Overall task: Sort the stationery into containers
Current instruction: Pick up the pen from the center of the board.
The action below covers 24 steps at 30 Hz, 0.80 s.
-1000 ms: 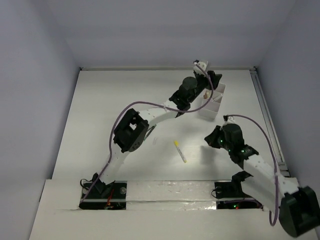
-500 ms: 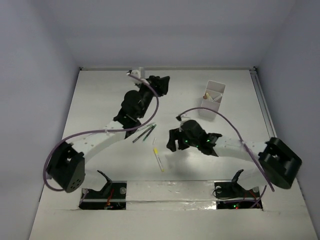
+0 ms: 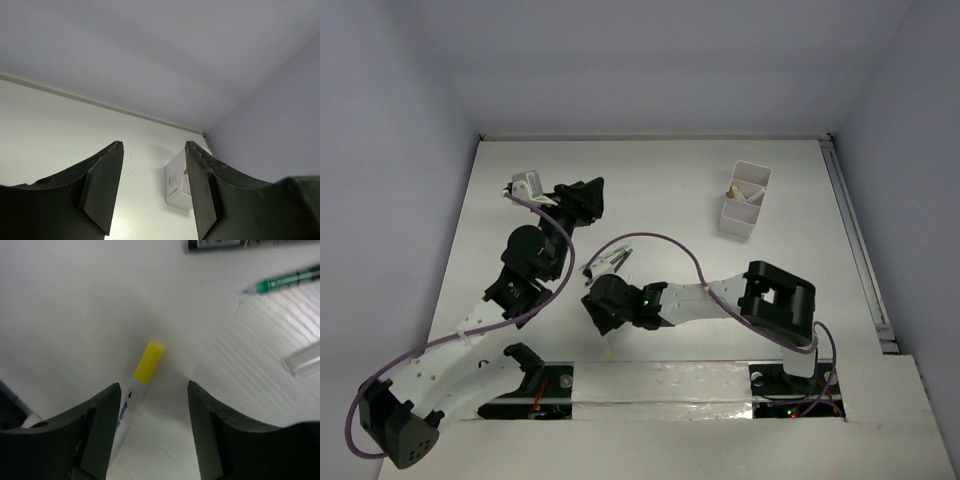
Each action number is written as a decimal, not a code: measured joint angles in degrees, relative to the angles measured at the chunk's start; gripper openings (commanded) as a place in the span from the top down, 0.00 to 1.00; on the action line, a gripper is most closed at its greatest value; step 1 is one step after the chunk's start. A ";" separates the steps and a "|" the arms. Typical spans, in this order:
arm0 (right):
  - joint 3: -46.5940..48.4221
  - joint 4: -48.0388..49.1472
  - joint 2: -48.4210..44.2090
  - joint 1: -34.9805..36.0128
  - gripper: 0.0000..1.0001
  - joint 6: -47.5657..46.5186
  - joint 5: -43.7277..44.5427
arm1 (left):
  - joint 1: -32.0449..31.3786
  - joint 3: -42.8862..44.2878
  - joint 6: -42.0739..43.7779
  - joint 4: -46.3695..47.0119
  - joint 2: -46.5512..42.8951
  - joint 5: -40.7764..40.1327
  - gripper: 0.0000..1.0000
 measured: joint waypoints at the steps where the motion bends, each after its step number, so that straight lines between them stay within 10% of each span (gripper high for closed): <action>1: 1.88 -0.63 1.44 0.42 0.57 0.09 0.96 | 0.02 -0.22 0.15 -1.11 -1.29 -0.50 0.51; 7: 8.92 -3.48 6.60 1.40 0.86 1.36 4.31 | 0.09 -0.63 0.79 -6.60 -4.94 -1.60 0.51; 18: 10.03 -6.32 6.71 1.40 0.63 1.44 6.16 | 0.09 -1.88 0.79 -8.76 -6.78 -1.25 0.51; 24: 11.47 -7.19 7.72 1.38 0.96 -0.46 6.23 | 0.09 -1.90 0.81 -8.87 -6.21 -1.31 0.52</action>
